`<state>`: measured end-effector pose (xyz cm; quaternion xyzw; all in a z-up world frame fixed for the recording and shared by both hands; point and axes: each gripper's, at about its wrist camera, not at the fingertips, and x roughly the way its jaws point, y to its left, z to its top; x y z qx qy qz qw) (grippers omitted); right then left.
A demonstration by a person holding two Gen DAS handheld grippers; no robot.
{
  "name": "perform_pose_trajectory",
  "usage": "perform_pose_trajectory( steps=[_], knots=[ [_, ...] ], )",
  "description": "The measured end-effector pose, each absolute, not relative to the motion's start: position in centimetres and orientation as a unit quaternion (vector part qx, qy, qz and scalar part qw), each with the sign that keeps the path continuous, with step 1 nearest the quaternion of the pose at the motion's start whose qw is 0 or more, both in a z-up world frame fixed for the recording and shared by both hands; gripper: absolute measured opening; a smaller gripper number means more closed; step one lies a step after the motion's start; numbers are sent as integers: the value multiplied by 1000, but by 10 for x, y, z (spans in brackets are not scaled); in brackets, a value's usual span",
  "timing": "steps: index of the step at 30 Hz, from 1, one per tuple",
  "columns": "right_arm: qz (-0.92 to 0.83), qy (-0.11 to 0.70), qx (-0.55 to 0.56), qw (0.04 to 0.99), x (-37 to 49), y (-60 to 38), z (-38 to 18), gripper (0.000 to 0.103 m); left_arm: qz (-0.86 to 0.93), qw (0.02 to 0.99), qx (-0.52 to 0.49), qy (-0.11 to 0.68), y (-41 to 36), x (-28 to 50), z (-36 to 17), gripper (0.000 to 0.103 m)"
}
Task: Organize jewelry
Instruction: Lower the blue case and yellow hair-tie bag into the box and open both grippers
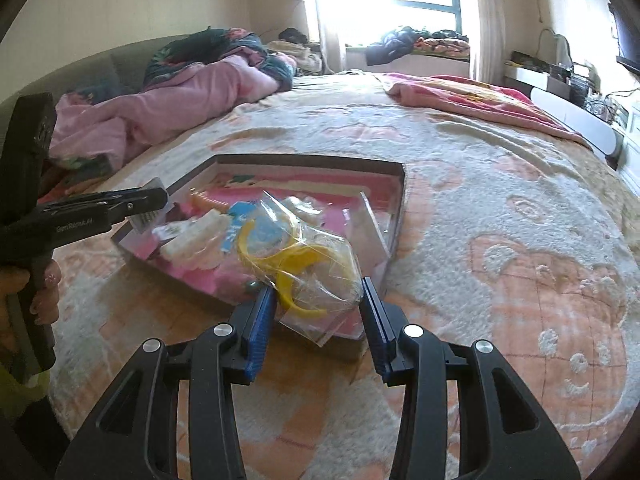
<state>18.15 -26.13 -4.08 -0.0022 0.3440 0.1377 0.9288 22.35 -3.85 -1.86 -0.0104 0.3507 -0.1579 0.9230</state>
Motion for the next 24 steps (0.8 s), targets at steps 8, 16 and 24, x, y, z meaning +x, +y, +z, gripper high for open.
perform_pose_trajectory(
  steps=[8,16,24],
  knots=[
    [123,354,-2,927,201,-259,-48,40,-148,921,-10,359,-35,244,-33,18],
    [122,371,-7,920,218,-248,-55,40,-141,918,-17,369,-29,257,-44,18],
    [141,377,-12,915,216,-236,-62,41,-142,916,-22,375,-26,263,-52,18]
  ],
)
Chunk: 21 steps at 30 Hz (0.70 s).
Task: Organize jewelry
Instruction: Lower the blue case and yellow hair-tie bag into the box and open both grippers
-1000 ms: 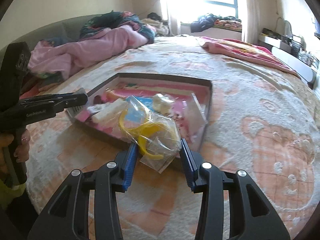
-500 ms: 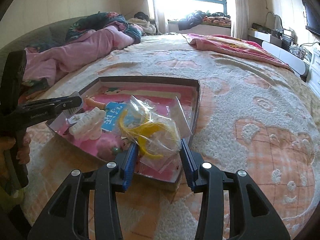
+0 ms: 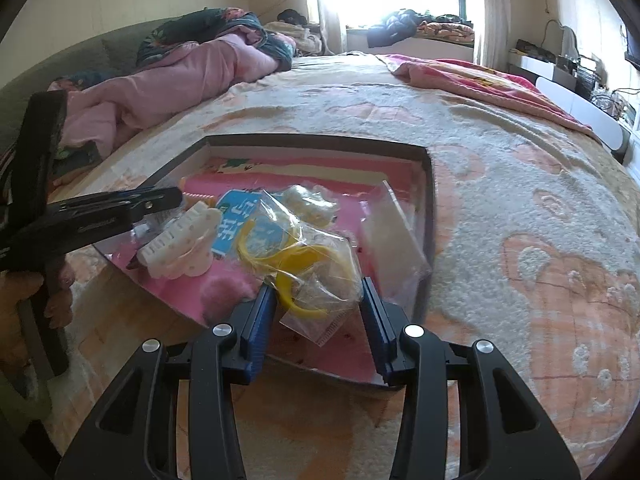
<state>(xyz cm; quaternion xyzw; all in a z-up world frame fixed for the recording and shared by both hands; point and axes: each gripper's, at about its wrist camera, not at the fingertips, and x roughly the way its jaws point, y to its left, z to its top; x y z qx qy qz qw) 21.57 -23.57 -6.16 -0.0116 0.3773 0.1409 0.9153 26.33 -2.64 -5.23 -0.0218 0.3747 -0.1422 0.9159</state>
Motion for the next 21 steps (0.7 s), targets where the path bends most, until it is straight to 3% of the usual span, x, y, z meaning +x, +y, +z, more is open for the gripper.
perform_pose_trajectory(
  steps=[15,21],
  knots=[
    [168,380,-28,909,215,-216,-62,45,-156,915,-24,372,-31,268,-55,18],
    [163,374,-27,912,213,-216,-62,51,-154,915,-24,372,-33,268,-55,27]
  ],
)
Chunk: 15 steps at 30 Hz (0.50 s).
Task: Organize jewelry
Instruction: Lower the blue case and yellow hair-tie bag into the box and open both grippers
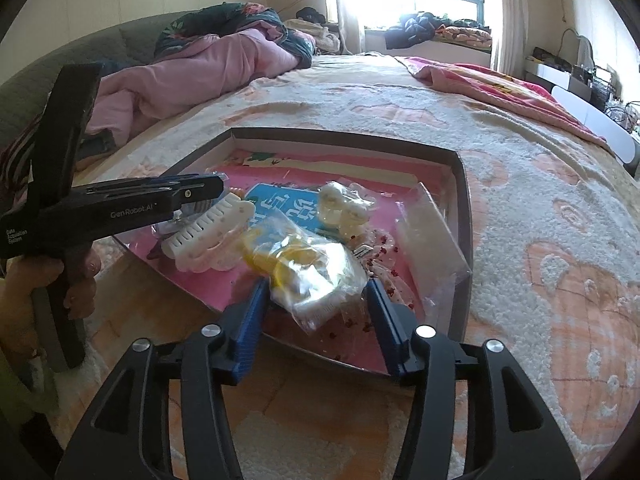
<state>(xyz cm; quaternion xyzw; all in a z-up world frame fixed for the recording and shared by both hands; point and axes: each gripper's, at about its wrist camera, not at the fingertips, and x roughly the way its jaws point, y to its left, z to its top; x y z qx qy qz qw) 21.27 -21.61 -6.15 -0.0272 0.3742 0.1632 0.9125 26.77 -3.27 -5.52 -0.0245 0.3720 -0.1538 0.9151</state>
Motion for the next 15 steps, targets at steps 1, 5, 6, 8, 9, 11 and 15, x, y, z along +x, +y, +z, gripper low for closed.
perform_pose_trajectory(
  steps=[1,5,6,8,9,11,15],
  knots=[
    [162,372,-28,913,212,-216,-61,54,-153,915,-24,372,-34,267,-55,29],
    [156,364,-25,918,206,-219,-61,62,-151,915,-26,373,-34,265,-55,34],
    [152,361,-25,920,204,-220,-60,66,-150,915,-27,373,-33,264,-54,35],
    [147,356,-24,923,199,-222,-60,69,-150,916,-28,372,-32,260,-53,39],
    [145,354,-22,924,197,-224,-60,71,-149,916,-28,371,-32,260,-52,43],
    [140,352,-21,925,193,-226,-60,75,-148,917,-29,369,-32,257,-50,48],
    [131,348,-18,928,187,-231,-58,79,-147,919,-32,365,-30,251,-45,55]
  ],
)
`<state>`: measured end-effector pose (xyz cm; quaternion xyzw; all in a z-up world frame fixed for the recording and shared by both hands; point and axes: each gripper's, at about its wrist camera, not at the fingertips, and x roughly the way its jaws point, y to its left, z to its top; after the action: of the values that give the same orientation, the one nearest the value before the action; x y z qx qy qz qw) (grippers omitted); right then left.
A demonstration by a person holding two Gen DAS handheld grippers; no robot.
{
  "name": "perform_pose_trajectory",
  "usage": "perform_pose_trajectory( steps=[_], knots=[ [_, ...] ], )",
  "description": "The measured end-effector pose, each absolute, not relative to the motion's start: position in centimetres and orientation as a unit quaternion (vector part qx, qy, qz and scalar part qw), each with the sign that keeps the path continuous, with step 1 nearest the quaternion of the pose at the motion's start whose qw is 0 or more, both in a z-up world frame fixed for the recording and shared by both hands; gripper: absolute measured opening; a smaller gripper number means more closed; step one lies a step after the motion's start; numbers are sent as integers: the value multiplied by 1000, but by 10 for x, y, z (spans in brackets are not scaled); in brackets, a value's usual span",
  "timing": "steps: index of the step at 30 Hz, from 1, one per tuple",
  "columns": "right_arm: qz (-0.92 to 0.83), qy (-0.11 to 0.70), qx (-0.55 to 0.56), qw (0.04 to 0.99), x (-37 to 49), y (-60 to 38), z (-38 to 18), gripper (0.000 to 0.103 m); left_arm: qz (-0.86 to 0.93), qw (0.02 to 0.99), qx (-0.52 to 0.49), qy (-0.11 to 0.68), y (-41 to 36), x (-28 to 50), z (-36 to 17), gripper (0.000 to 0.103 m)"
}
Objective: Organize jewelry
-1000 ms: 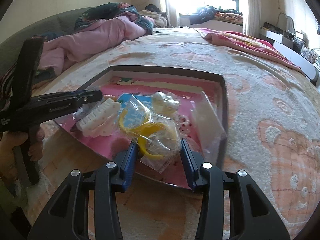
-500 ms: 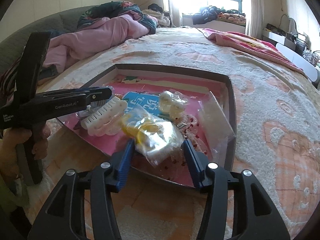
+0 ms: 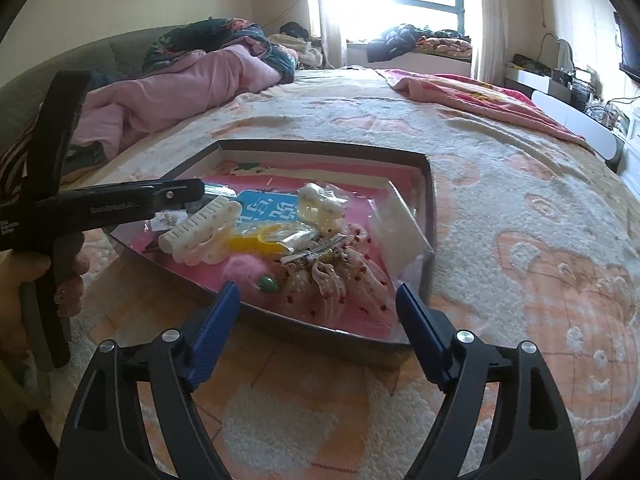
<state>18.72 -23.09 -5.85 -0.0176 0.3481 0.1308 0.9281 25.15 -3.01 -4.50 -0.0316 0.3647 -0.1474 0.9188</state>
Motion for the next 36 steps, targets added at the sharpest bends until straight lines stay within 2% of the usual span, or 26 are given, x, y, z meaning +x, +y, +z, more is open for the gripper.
perform_pose_trajectory(
  steps=[8,12,18,27,36],
  knots=[
    [109,330,6,938,176,-248,-48,89,-146,924,-37,351,-26,232,-32,67],
    [99,323,15,941,169,-256,-45,94,-146,927,-30,345,-28,219,-27,78],
    [87,301,16,950,156,-263,-36,95,-139,933,-30,332,-29,197,-20,90],
    [75,260,0,963,126,-265,-29,96,-129,946,-15,296,-36,162,-15,91],
    [73,253,-7,965,106,-264,-34,96,-119,951,-15,284,-31,132,-17,91]
  ],
)
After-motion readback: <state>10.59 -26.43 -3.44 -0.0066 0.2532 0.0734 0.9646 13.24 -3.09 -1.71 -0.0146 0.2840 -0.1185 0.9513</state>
